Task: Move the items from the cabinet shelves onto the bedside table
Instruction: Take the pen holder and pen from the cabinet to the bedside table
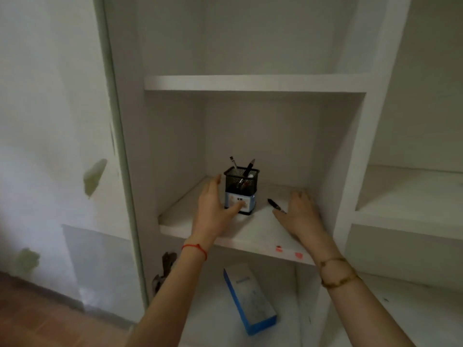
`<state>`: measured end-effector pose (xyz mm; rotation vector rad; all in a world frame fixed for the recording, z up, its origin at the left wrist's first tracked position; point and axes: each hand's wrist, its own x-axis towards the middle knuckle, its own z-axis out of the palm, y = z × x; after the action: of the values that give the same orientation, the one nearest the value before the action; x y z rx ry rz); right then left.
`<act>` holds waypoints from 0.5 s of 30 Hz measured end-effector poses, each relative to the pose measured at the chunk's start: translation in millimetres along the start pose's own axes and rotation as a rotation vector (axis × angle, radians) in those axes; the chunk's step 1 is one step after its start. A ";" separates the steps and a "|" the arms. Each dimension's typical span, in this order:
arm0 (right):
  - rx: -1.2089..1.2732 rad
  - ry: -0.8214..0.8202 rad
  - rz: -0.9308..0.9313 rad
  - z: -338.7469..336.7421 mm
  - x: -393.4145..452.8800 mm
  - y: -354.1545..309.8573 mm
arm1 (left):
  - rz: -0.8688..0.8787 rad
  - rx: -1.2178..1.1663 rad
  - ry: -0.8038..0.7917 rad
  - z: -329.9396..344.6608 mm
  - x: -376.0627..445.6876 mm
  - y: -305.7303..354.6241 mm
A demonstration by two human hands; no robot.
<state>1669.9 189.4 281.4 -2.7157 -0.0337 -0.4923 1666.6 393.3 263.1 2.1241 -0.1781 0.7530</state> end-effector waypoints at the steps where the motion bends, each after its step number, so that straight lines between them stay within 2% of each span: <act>1: -0.030 -0.038 0.037 1.7 4.2 0.6 | -0.009 -0.022 -0.022 2.7 5.8 -4.2; 3: -0.075 -0.082 0.084 6.4 10.4 2.4 | -0.006 -0.063 -0.064 8.2 15.0 -10.6; 6: -0.099 -0.038 0.092 10.9 14.6 3.9 | 0.012 -0.116 -0.097 15.7 22.8 -14.4; 9: -0.094 0.026 0.052 8.3 14.5 2.5 | 0.011 -0.173 -0.094 23.4 25.9 -16.0; 15: -0.001 -0.011 0.080 6.1 15.0 0.2 | 0.000 -0.179 -0.070 32.8 28.1 -15.6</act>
<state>1686.0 190.9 281.2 -2.7083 0.0727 -0.4540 1710.0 381.7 253.7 1.9813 -0.2728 0.6387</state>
